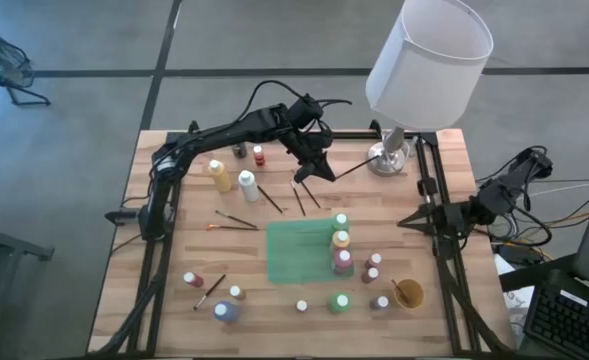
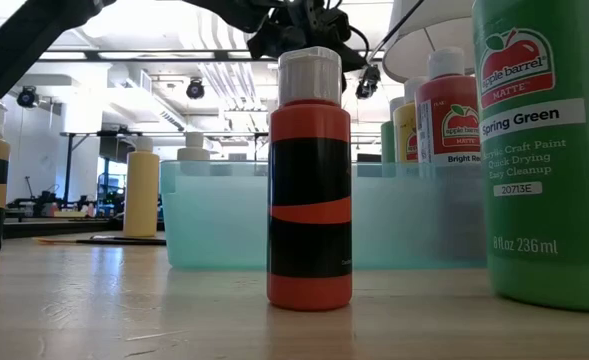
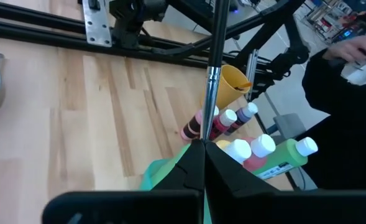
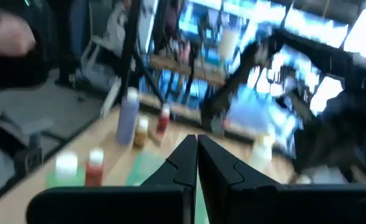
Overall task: Pick & Place Paint Supplies
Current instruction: Put the silver paintbrush into the yellow cup
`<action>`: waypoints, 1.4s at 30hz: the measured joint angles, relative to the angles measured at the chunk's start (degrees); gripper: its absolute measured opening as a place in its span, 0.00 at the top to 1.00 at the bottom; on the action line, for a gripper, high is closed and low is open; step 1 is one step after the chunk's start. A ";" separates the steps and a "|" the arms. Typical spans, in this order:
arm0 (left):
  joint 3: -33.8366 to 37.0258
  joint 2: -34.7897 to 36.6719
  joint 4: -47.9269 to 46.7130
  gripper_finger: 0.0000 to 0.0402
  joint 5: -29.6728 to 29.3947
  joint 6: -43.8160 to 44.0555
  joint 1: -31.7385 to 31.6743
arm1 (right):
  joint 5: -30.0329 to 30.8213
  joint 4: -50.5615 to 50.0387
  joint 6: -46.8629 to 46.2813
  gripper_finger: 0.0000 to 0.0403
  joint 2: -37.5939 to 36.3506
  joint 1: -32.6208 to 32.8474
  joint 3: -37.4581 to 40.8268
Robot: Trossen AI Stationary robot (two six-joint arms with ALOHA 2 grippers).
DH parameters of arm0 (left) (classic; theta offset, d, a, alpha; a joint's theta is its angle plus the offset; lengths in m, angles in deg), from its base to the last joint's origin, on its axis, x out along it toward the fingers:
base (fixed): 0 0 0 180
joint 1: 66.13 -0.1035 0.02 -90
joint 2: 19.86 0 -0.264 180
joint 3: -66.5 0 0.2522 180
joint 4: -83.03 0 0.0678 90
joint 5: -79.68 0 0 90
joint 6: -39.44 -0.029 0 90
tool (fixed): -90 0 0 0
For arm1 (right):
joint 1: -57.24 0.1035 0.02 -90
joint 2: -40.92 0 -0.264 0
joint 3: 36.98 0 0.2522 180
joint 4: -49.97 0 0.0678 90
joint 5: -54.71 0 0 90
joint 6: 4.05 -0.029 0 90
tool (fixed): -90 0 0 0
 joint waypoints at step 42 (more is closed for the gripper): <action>0.15 0.17 1.65 1.00 12.61 13.52 0.20 | 64.00 1.53 37.03 0.45 49.72 -1.00 -15.00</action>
